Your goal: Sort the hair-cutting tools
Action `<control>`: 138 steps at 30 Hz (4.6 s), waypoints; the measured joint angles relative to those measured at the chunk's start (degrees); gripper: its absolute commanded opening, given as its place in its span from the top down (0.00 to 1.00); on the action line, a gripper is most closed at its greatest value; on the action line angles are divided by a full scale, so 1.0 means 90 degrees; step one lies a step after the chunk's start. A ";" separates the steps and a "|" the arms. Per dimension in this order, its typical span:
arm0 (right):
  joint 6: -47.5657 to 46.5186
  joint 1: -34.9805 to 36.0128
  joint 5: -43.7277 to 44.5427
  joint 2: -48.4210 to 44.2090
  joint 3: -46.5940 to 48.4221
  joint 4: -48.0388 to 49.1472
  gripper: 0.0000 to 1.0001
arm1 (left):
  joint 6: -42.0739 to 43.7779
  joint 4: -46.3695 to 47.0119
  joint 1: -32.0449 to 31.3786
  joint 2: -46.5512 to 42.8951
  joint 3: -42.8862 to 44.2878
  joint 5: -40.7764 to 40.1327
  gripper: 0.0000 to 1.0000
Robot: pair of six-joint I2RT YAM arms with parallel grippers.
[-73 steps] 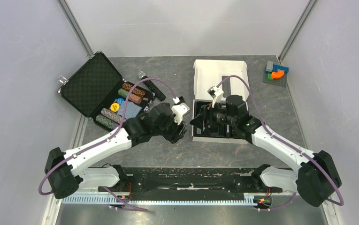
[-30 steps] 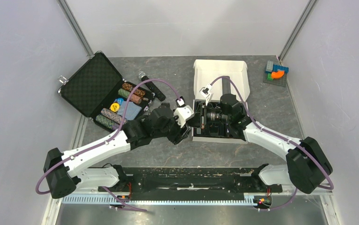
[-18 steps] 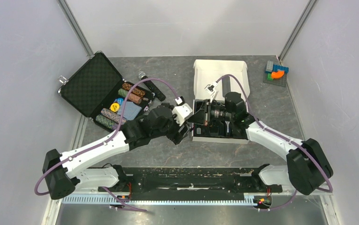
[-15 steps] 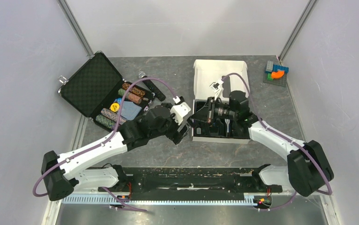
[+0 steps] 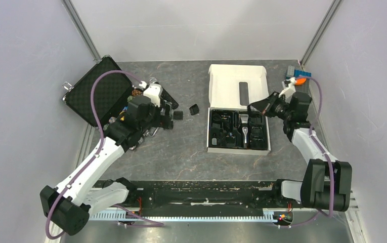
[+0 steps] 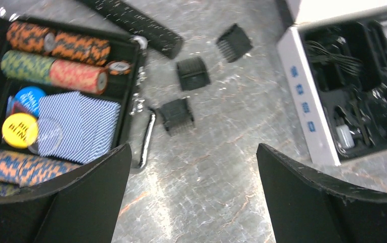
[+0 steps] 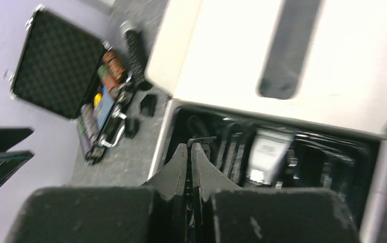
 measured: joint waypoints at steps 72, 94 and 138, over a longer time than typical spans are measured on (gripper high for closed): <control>-0.1501 -0.0622 0.2470 0.0746 0.0114 -0.0797 0.67 | -0.0634 -0.0474 0.0631 0.0036 0.0000 -0.0474 0.00; -0.2633 0.1001 0.4245 0.1464 0.1056 -0.2798 0.69 | -0.0797 -0.0474 0.0631 0.0102 0.0000 -0.0279 0.00; -0.2905 0.1190 0.4687 0.2154 0.1834 -0.3113 0.71 | -0.0797 -0.0478 0.0631 0.0510 0.0000 -0.0277 0.00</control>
